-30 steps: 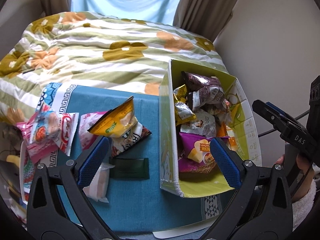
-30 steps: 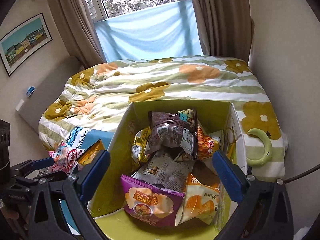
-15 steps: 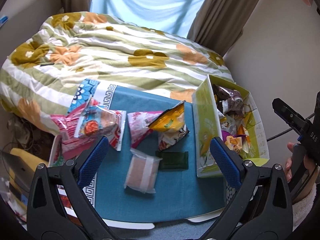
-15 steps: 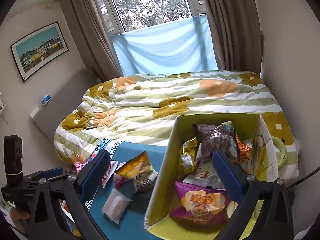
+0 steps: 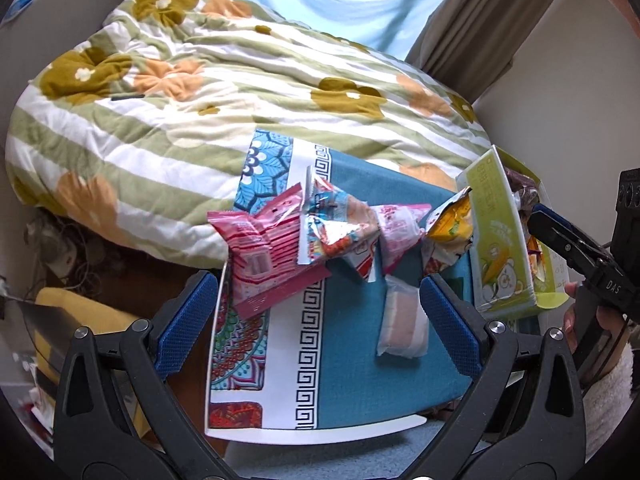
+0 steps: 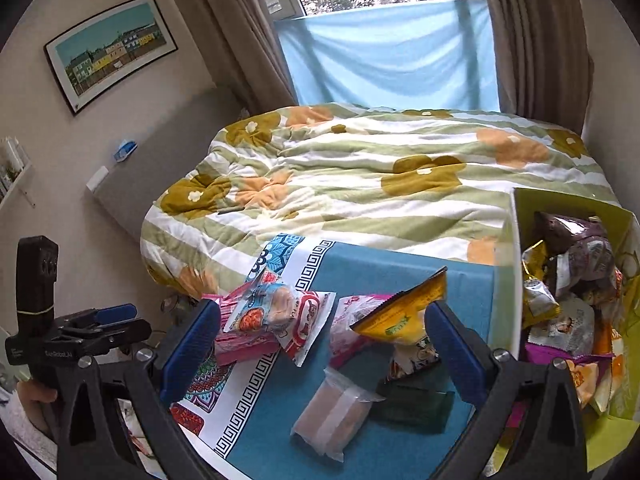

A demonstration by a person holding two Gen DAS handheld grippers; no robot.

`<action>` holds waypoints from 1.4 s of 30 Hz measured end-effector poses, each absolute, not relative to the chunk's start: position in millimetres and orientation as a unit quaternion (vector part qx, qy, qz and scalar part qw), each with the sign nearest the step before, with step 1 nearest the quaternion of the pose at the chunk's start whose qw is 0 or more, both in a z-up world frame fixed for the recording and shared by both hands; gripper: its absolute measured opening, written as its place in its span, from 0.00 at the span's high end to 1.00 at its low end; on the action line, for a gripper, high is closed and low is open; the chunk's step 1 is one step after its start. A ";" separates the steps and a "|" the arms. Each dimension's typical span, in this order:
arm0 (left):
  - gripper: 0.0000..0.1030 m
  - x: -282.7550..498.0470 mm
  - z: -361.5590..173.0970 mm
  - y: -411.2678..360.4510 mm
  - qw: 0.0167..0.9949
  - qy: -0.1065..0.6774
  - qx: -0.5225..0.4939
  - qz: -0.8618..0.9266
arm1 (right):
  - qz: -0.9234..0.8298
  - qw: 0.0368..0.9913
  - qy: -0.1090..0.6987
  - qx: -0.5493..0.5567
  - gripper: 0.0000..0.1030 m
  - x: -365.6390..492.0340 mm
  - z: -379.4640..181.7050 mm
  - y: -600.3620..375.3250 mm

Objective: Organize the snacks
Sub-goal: 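Move both grippers back to the pink and blue bags on the cloth, then grasp the pink striped bag with left gripper while right grasps the blue shrimp-chip bag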

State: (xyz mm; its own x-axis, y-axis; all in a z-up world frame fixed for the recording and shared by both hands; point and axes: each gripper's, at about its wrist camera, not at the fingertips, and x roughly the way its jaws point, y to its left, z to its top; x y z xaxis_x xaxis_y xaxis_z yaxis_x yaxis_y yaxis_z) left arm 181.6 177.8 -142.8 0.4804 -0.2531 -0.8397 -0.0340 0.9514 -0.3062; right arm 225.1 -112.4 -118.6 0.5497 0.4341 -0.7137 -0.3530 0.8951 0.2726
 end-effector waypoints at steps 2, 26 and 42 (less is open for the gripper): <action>0.02 185.9 -158.3 187.3 0.842 0.517 -0.140 -0.062 | 0.231 0.874 0.427 0.014 0.01 231.6 -130.6 -93.4; 0.02 256.8 -276.8 177.1 0.826 0.557 -0.083 -0.013 | 0.399 0.705 0.480 -0.336 0.01 295.8 -268.1 40.6; 0.02 281.6 -286.8 163.7 0.822 0.562 -0.081 -0.030 | 0.370 0.703 0.559 -0.236 0.43 333.8 -283.1 23.1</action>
